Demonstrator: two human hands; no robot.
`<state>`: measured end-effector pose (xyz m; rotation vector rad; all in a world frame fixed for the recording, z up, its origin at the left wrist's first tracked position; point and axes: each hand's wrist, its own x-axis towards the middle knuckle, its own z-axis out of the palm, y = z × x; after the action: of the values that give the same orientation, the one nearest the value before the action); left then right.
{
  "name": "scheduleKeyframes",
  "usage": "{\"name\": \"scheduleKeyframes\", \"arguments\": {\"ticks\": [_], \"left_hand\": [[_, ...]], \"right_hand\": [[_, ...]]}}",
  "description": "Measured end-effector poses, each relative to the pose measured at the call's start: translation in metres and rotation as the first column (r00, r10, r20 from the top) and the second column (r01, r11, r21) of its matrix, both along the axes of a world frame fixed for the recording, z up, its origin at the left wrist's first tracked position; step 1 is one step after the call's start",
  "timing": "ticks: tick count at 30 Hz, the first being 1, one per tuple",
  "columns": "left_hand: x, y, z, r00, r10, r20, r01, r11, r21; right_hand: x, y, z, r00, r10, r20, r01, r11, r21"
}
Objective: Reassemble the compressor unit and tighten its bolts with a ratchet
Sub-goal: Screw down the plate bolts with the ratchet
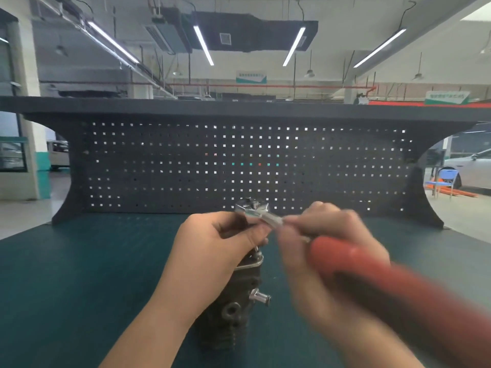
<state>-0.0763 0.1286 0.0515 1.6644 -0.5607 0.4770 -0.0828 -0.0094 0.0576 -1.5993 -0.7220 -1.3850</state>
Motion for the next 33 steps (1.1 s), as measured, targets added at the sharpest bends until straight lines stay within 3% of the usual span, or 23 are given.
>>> {"name": "scheduleKeyframes", "arguments": {"ticks": [2, 4, 6, 8, 9, 10, 11, 13, 14, 16, 19, 20, 21, 22, 23, 24, 25, 26, 28, 29, 30, 31, 33], "left_hand": [[0.001, 0.002, 0.000, 1.000, -0.016, -0.012, 0.017, 1.000, 0.019], [0.002, 0.004, 0.000, 0.999, -0.035, -0.026, 0.035, 0.999, 0.010], [-0.001, 0.003, 0.002, 0.999, -0.037, -0.024, 0.037, 0.999, 0.025], [-0.001, 0.002, 0.001, 1.000, -0.012, -0.013, 0.012, 0.999, 0.046], [-0.001, 0.000, 0.002, 1.000, 0.006, -0.014, -0.005, 0.999, 0.040], [0.000, 0.000, 0.001, 1.000, 0.022, -0.006, -0.022, 0.999, 0.035], [0.000, 0.000, 0.001, 0.999, 0.027, -0.018, -0.027, 1.000, 0.009], [-0.001, -0.001, 0.000, 1.000, 0.004, -0.026, -0.004, 1.000, -0.020], [0.001, 0.000, -0.001, 1.000, -0.012, -0.018, 0.012, 1.000, -0.003], [0.000, 0.002, -0.001, 0.999, -0.041, 0.003, 0.041, 0.999, 0.031], [0.001, 0.004, 0.000, 0.999, -0.049, -0.018, 0.049, 0.999, 0.005], [0.001, 0.004, 0.001, 0.999, -0.049, -0.008, 0.049, 0.999, 0.006], [0.000, 0.003, 0.002, 0.999, -0.042, -0.012, 0.041, 0.999, -0.006], [0.000, 0.003, 0.001, 0.999, -0.035, 0.000, 0.035, 0.999, 0.002], [-0.001, 0.002, 0.001, 1.000, -0.018, 0.000, 0.018, 1.000, 0.009], [0.000, 0.001, 0.000, 1.000, -0.005, 0.005, 0.005, 1.000, 0.011], [0.000, 0.000, 0.000, 1.000, 0.001, -0.009, -0.001, 1.000, -0.004], [0.001, 0.000, 0.000, 1.000, -0.008, -0.015, 0.008, 1.000, -0.023], [0.002, 0.000, -0.001, 1.000, -0.021, -0.021, 0.020, 0.999, -0.033], [0.003, 0.000, -0.002, 1.000, -0.019, -0.020, 0.019, 1.000, -0.021], [0.003, 0.001, -0.002, 1.000, -0.018, -0.013, 0.018, 1.000, -0.006], [0.003, 0.001, -0.002, 1.000, -0.011, 0.002, 0.011, 1.000, 0.013], [0.005, 0.004, -0.002, 1.000, -0.012, 0.001, 0.012, 1.000, 0.017]], "right_hand": [[0.000, 0.005, 0.004, 0.974, -0.215, 0.076, 0.220, 0.973, -0.066], [0.002, 0.002, -0.007, 0.983, 0.090, 0.162, -0.117, 0.980, 0.161], [0.009, -0.008, -0.010, 0.841, 0.534, 0.084, -0.494, 0.696, 0.521], [0.020, -0.009, -0.014, 0.600, 0.799, 0.053, -0.570, 0.380, 0.728], [0.020, -0.007, -0.014, 0.581, 0.811, 0.059, -0.543, 0.332, 0.771], [0.018, -0.007, -0.011, 0.642, 0.764, 0.069, -0.532, 0.379, 0.758], [0.012, -0.008, -0.007, 0.725, 0.687, 0.036, -0.521, 0.515, 0.681], [0.004, -0.010, 0.002, 0.836, 0.523, -0.166, -0.448, 0.825, 0.345], [-0.001, -0.007, 0.001, 0.856, 0.442, -0.268, -0.414, 0.897, 0.157], [-0.004, -0.001, 0.005, 0.964, 0.255, -0.081, -0.261, 0.962, -0.083], [-0.001, 0.004, -0.005, 0.975, 0.126, 0.184, -0.136, 0.990, 0.042], [0.005, 0.002, -0.005, 0.946, 0.284, 0.154, -0.314, 0.921, 0.230], [0.010, 0.000, -0.004, 0.852, 0.502, 0.151, -0.507, 0.717, 0.478], [0.012, -0.002, -0.007, 0.736, 0.664, 0.131, -0.558, 0.486, 0.673], [0.012, -0.005, -0.008, 0.625, 0.772, 0.114, -0.568, 0.351, 0.744], [0.013, -0.001, -0.012, 0.597, 0.797, 0.098, -0.517, 0.289, 0.806], [0.013, -0.003, -0.011, 0.649, 0.757, 0.070, -0.509, 0.364, 0.780], [0.004, -0.003, -0.005, 0.741, 0.672, 0.020, -0.488, 0.517, 0.704], [-0.005, -0.004, 0.013, 0.858, 0.424, -0.289, -0.327, 0.886, 0.329], [-0.009, -0.001, 0.014, 0.868, 0.268, -0.418, -0.244, 0.963, 0.113], [-0.017, 0.004, 0.014, 0.903, 0.162, -0.398, -0.204, 0.977, -0.065], [-0.021, 0.011, 0.006, 0.965, 0.164, -0.204, -0.178, 0.983, -0.054], [-0.023, 0.017, -0.008, 0.949, 0.311, 0.040, -0.312, 0.921, 0.232]]}}
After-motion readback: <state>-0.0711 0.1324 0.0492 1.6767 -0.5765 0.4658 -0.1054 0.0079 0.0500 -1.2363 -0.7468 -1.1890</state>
